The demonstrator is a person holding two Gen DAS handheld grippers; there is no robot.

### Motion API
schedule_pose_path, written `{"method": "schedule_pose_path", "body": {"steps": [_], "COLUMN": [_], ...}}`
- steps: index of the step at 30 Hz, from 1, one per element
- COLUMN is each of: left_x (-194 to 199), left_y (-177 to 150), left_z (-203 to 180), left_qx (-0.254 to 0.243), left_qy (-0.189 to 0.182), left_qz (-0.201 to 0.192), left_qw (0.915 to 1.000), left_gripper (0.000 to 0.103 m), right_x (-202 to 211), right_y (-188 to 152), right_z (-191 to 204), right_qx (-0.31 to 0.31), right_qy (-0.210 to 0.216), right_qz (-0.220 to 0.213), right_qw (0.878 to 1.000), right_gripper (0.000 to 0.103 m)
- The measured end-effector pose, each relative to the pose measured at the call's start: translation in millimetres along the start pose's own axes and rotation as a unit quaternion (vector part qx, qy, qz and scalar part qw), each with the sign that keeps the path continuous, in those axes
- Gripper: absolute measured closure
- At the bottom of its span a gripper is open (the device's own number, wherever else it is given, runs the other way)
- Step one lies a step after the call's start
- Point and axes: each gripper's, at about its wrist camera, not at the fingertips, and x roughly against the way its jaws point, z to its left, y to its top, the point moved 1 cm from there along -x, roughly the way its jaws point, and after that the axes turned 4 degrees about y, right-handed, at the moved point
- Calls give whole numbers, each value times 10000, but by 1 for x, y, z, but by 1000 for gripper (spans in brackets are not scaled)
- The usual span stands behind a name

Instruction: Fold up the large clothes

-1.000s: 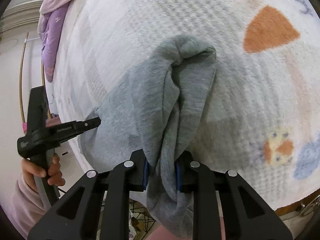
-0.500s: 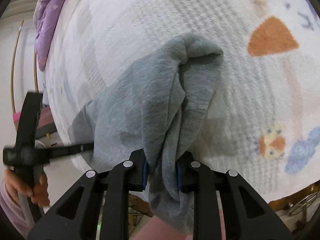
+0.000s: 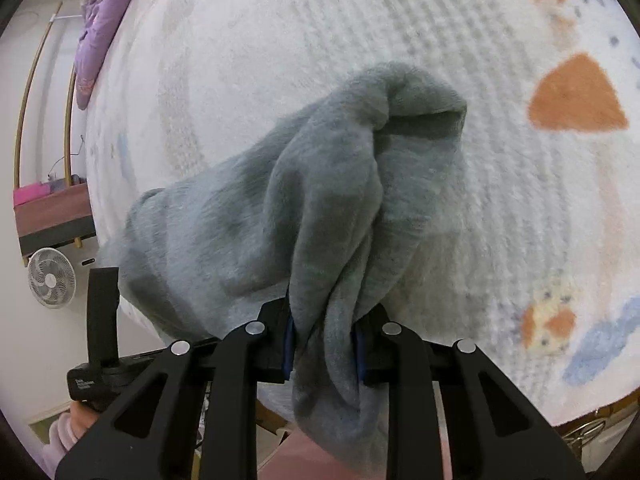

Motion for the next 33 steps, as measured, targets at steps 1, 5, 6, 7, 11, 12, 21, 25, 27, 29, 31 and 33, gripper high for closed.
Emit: {"method": "schedule_pose_path", "body": {"steps": [1,5,6,7,11,12,21,25,27,29,31,33], "left_x": [2,11,13,14,13,6,73,113,129,137,141,142], "left_y": [-1,-8,-9,-13,-27,-41,-86,-93,-93,-91,-97,-98], "left_z": [-2,-3,-3,-3,2,11,56,116,151,173,201,216], "left_qx": [-82,-97,-72,-93,-151,-159,-216,-221,-117,-36,118,250], "left_qy": [-19,-207,-247,-271,-388,-431,-668,-475,-467,-359,-279,-268], "left_qz": [-94,-464,-529,-610,-810,-884,-1725,-2035,-2151,-2206,-2251,-2221], "left_qw": [9999,9987,9983,9977,9958,9950,9825,9777,9754,9747,9739,9743], "left_gripper": [102,102,102,102,102,102,102,102,102,102,102,102], "right_x": [2,24,30,35,40,40,-9,-52,-85,-108,-141,-167], "right_y": [-1,-8,-11,-14,-23,-25,-26,-22,-20,-18,-14,-11], "right_z": [7,39,46,57,98,108,215,262,280,287,296,298], "right_qx": [138,417,494,579,835,907,1049,1108,1089,965,944,836], "right_qy": [-48,199,233,275,554,561,906,918,737,654,430,103], "right_qz": [-8,-83,-94,-102,-52,-41,267,454,588,646,677,671], "right_qw": [9999,9989,9985,9979,9950,9943,9900,9886,9896,9911,9923,9942], "right_gripper": [85,86,86,86,86,86,86,86,86,86,86,85]}}
